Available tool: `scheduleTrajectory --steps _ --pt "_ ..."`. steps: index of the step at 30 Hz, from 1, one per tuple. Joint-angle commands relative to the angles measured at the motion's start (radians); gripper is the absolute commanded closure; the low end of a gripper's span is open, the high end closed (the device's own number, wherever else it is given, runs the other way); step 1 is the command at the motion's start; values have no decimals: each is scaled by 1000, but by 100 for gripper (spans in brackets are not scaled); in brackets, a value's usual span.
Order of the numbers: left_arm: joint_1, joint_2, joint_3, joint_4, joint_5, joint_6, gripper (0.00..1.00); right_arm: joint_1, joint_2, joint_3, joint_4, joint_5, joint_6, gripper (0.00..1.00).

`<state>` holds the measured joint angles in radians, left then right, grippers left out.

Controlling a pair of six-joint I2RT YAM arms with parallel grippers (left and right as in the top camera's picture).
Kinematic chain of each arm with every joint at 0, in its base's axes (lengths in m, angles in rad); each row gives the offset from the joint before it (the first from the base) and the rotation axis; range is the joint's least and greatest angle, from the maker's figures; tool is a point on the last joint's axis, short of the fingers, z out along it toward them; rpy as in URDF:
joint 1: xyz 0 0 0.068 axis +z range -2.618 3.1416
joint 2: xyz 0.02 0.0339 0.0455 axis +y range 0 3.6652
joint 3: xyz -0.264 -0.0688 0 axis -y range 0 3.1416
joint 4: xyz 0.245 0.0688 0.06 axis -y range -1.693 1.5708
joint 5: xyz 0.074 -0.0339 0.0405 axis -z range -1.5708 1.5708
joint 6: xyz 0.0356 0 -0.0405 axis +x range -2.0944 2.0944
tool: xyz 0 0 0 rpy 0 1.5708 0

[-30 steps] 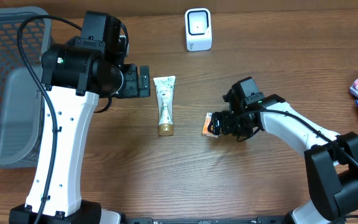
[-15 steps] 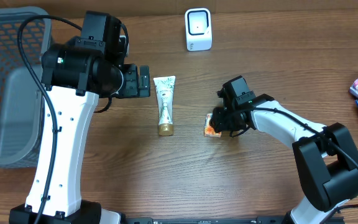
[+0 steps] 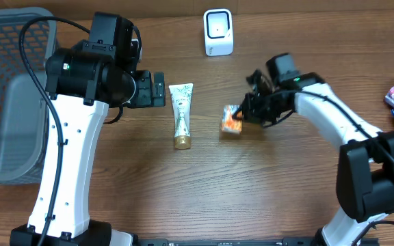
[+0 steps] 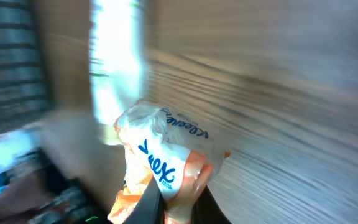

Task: Scan the item barcode
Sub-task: 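Reach the right gripper to the orange Kleenex pack and grasp it, then lift the Kleenex pack and hold it before the scanner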

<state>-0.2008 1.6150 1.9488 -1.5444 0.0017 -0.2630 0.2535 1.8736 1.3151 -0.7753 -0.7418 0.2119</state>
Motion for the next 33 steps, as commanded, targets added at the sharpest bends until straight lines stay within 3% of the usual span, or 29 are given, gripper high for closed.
scheduleTrajectory --steps 1,8,17,19,21,23,28,33 --pt "4 1 0 1 -12 -14 0 -78 -4 21 57 -443 -77 96" --pt "4 1 0 1 -12 -14 0 -124 -4 21 165 -829 -177 97" --pt "4 1 0 2 -12 -14 0 -122 -4 21 214 -818 -154 96" --pt "4 1 0 1 -12 -14 0 -122 -4 21 219 -666 -50 96" --pt "4 1 0 1 -12 -14 0 -121 -4 21 273 -346 191 96" --pt "4 1 0 1 -12 -14 0 -113 -4 34 320 -96 305 96" --pt "4 1 0 2 -12 -14 0 -53 -4 165 282 431 369 96" --pt "4 1 0 1 -12 -14 0 57 9 316 436 846 362 96"
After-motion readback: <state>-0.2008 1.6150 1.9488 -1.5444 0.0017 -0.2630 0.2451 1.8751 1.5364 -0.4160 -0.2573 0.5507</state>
